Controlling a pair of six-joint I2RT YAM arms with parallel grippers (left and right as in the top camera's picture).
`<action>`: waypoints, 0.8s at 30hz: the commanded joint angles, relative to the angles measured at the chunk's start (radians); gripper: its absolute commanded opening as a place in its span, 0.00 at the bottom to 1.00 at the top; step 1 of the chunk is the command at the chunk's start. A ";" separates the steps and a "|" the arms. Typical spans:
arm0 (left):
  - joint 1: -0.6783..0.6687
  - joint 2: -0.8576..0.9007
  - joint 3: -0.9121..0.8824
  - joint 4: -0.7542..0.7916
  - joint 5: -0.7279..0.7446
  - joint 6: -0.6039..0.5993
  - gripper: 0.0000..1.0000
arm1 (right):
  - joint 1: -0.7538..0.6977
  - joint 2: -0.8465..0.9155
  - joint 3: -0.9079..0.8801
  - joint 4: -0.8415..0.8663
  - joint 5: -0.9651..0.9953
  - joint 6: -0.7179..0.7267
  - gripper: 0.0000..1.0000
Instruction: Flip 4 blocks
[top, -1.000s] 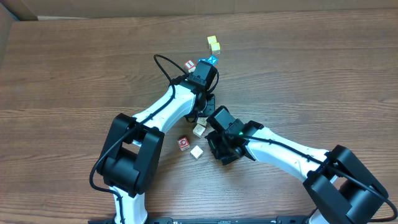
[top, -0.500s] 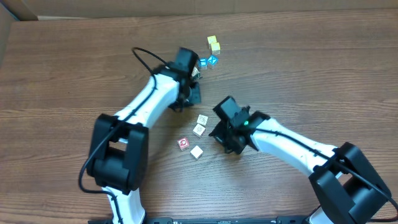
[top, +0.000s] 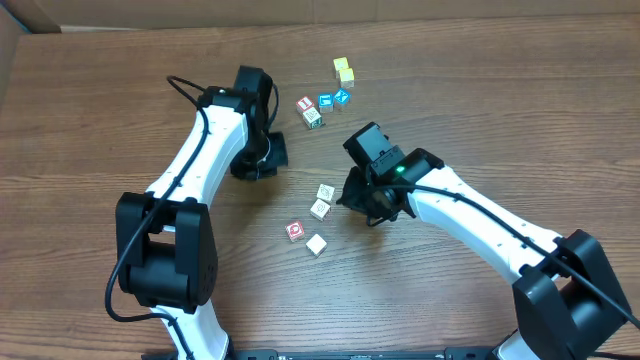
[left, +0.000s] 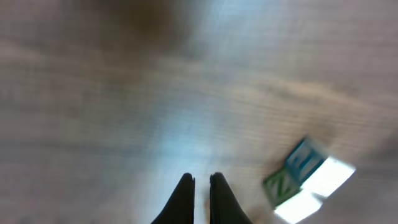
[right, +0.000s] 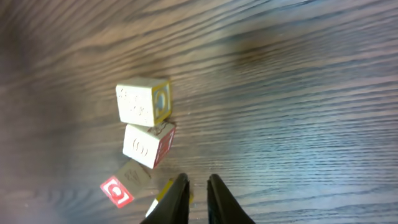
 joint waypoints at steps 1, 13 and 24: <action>-0.007 0.024 -0.003 -0.055 0.010 0.043 0.04 | 0.047 0.038 0.019 0.005 0.005 -0.071 0.16; -0.006 0.024 -0.075 -0.112 0.014 0.046 0.04 | 0.226 0.066 0.017 0.055 -0.003 -0.126 0.17; -0.034 0.025 -0.076 0.037 0.099 0.117 0.04 | 0.243 0.066 0.017 0.065 0.171 0.025 0.13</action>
